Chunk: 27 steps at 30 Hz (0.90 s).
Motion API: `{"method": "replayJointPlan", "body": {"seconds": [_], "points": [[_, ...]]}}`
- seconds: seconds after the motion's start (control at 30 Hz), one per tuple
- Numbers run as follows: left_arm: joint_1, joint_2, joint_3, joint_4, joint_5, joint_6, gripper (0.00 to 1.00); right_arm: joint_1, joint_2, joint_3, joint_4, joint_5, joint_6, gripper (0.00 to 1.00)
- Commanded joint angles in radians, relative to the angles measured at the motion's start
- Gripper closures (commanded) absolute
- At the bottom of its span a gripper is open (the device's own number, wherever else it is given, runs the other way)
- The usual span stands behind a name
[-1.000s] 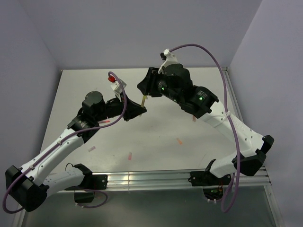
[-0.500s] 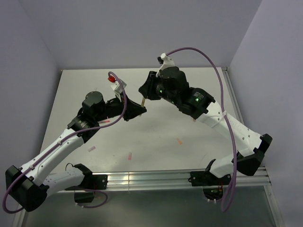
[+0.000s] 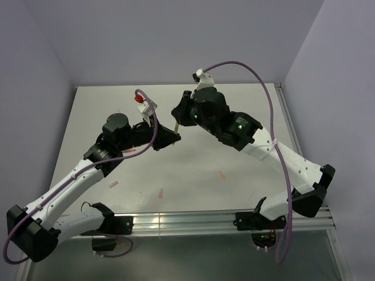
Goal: Insert the pens into the pen caps
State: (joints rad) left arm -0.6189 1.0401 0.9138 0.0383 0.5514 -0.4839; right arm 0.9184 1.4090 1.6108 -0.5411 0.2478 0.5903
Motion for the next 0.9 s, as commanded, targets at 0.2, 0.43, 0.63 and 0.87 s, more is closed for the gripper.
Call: {"method": "replayJointPlan", "body": {"seconds": [0.2, 0.43, 0.63, 0.87], "points": [[-0.004, -0.015, 0.108, 0.038, -0.11, 0.022, 1.0, 0.099, -0.024, -0.123, 0.039, -0.056, 0.034, 1.0], [0.001, -0.002, 0.146, 0.038, -0.153, 0.031, 1.0, 0.166, -0.039, -0.222, 0.062, -0.064, 0.071, 1.0], [0.001, 0.008, 0.186, 0.044, -0.206, 0.044, 1.0, 0.198, -0.048, -0.284, 0.082, -0.077, 0.1, 1.0], [0.001, 0.017, 0.218, 0.063, -0.258, 0.053, 1.0, 0.215, -0.047, -0.325, 0.102, -0.096, 0.123, 1.0]]}}
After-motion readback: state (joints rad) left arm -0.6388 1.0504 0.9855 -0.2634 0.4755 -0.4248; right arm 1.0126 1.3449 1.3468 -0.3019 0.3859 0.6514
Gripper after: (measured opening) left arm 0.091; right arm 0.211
